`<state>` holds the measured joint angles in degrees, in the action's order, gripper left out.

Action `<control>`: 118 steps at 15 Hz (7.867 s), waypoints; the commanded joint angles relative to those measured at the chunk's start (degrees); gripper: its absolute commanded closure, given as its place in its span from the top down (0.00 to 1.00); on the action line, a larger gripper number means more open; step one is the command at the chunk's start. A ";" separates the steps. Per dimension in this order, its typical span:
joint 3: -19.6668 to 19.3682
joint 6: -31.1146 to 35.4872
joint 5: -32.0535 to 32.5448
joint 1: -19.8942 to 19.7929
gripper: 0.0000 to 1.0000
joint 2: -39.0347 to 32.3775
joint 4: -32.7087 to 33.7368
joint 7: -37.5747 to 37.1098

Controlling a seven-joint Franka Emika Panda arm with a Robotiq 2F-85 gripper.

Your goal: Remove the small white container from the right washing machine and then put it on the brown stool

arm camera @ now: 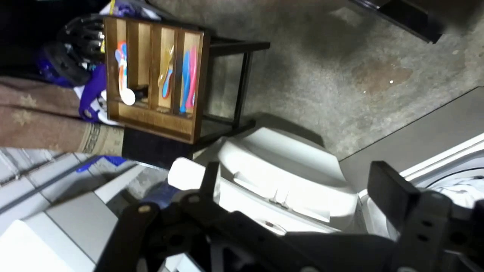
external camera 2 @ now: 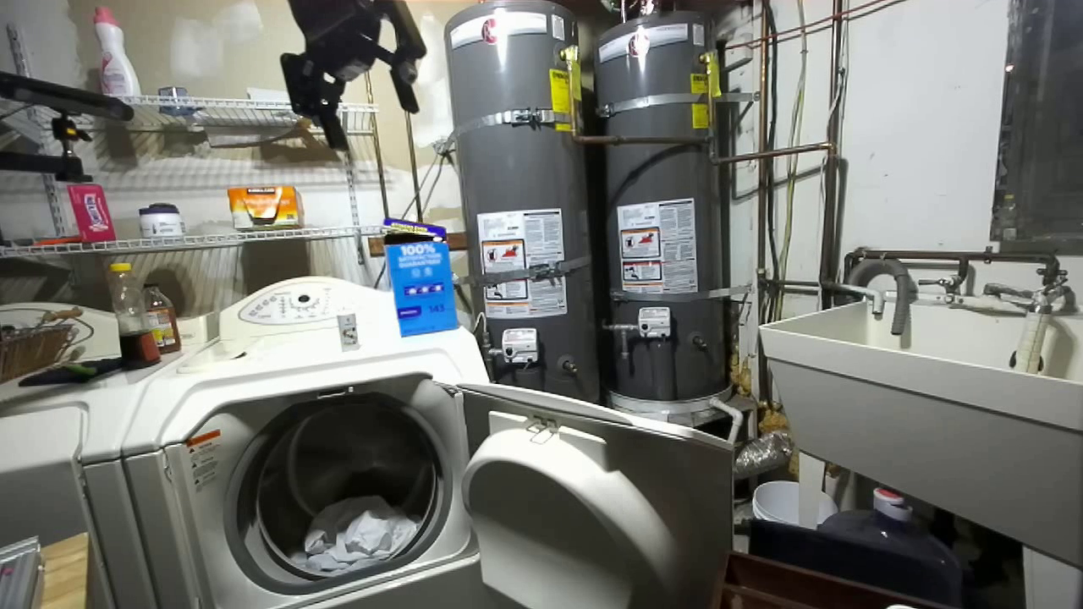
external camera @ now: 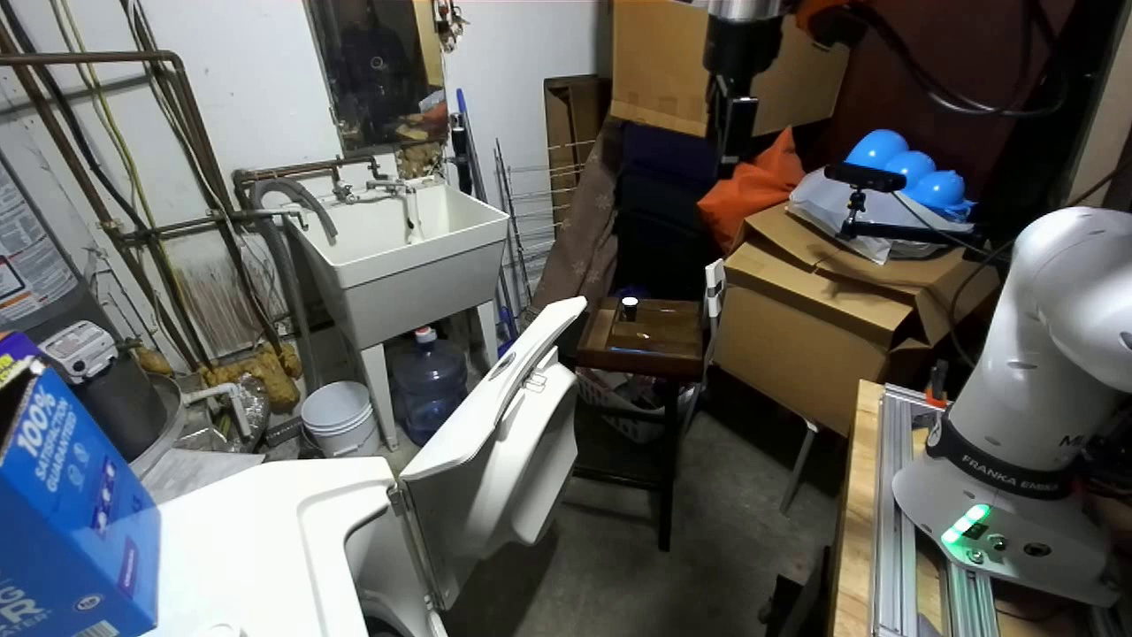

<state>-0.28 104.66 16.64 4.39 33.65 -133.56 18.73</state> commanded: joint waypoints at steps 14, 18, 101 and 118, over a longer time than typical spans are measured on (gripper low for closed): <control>5.22 14.32 -0.53 6.01 1.00 -24.51 16.15 9.18; 5.77 17.43 -1.81 6.79 1.00 -25.20 15.44 9.33; 4.83 27.54 0.46 40.33 0.20 -84.34 67.26 -35.22; -2.57 26.86 0.68 41.24 0.45 -64.70 40.34 -69.56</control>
<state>-5.09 132.03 15.90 47.51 -30.86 -93.79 -50.08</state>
